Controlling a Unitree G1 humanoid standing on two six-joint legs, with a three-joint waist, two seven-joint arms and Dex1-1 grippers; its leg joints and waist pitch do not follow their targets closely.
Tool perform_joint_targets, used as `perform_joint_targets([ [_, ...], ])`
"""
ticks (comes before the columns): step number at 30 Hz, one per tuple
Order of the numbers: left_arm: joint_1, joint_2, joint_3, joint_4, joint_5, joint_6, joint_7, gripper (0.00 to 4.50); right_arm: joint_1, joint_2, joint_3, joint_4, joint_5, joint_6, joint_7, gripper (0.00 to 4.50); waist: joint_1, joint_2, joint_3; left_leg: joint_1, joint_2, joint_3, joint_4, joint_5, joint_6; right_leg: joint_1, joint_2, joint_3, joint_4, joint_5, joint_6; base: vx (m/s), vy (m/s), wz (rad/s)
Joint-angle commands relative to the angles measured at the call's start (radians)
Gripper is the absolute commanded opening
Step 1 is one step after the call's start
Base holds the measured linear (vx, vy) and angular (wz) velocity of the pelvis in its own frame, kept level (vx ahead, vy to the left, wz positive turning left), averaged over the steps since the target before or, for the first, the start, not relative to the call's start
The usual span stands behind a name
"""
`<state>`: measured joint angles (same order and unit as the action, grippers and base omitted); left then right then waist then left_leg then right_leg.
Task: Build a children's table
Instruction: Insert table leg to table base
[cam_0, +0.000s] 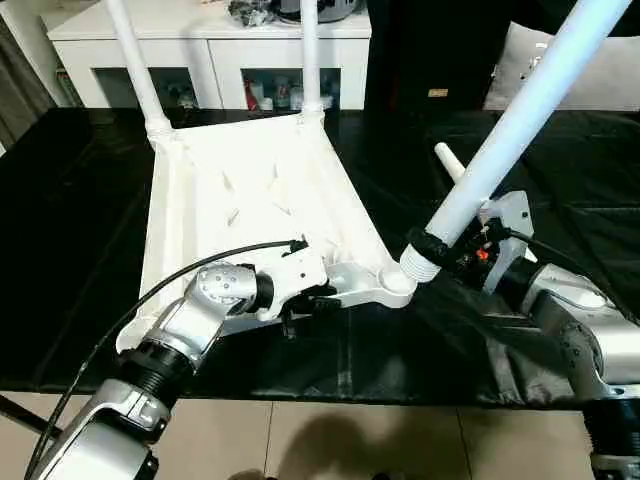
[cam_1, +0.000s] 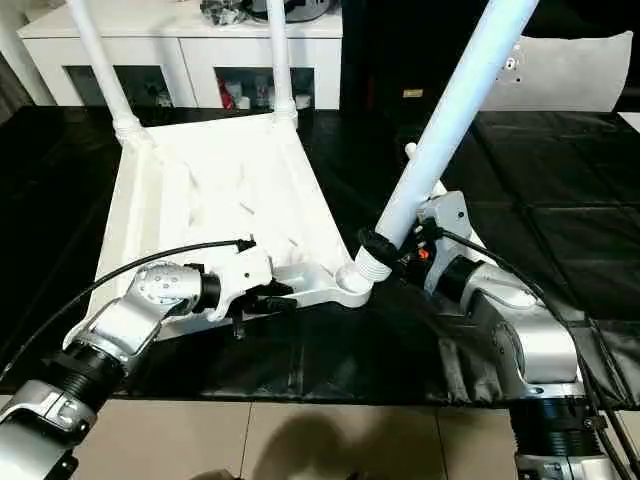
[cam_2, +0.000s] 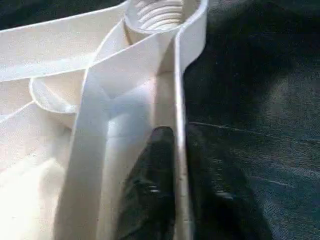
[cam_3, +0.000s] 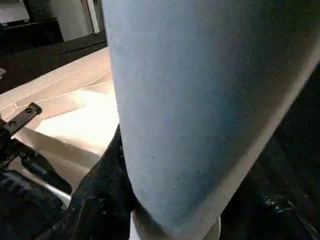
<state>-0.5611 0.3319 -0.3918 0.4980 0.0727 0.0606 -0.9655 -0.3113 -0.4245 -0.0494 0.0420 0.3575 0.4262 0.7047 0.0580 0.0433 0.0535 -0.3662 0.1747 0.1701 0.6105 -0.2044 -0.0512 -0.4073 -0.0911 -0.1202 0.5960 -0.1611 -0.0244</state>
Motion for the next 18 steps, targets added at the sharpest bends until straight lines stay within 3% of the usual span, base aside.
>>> perform_joint_targets([
  [1, -0.01, 0.012, 0.003, 0.025, 0.013, 0.013, 0.0, 0.22, -0.002, -0.008, -0.002, -0.019, 0.005, 0.001, 0.007, 1.87, 0.005, -0.019, -0.073, -0.002, 0.045, -0.015, -0.066, -0.128, 0.073, 0.064, -0.068, 0.055, -0.085, -0.351, -0.122, 0.0, 0.0, 0.0],
  [9, -0.013, 0.025, -0.028, 0.038, 0.044, -0.027, -0.022, 0.0, -0.047, -0.042, 0.037, -0.01, 0.001, 0.044, 0.059, 1.87, 0.004, -0.018, -0.073, -0.002, 0.045, -0.016, -0.065, -0.126, 0.079, 0.066, -0.066, 0.055, -0.083, -0.339, -0.129, 0.0, 0.0, 0.0],
  [13, -0.006, 0.022, -0.036, 0.009, 0.031, -0.044, -0.061, 0.0, -0.082, -0.073, 0.085, -0.002, 0.004, 0.09, 0.13, 1.87, 0.006, -0.021, -0.074, -0.001, 0.047, -0.015, -0.064, -0.114, 0.084, 0.065, -0.067, 0.057, -0.081, -0.334, -0.132, 0.0, 0.0, 0.0],
  [18, 0.003, 0.017, -0.053, -0.035, 0.017, -0.03, -0.1, 0.0, -0.112, -0.098, 0.142, 0.001, 0.003, 0.116, 0.209, 1.87, 0.013, -0.025, -0.077, 0.0, 0.053, -0.014, -0.063, -0.08, 0.097, 0.063, -0.068, 0.06, -0.069, -0.256, -0.169, 0.0, 0.0, 0.0],
])
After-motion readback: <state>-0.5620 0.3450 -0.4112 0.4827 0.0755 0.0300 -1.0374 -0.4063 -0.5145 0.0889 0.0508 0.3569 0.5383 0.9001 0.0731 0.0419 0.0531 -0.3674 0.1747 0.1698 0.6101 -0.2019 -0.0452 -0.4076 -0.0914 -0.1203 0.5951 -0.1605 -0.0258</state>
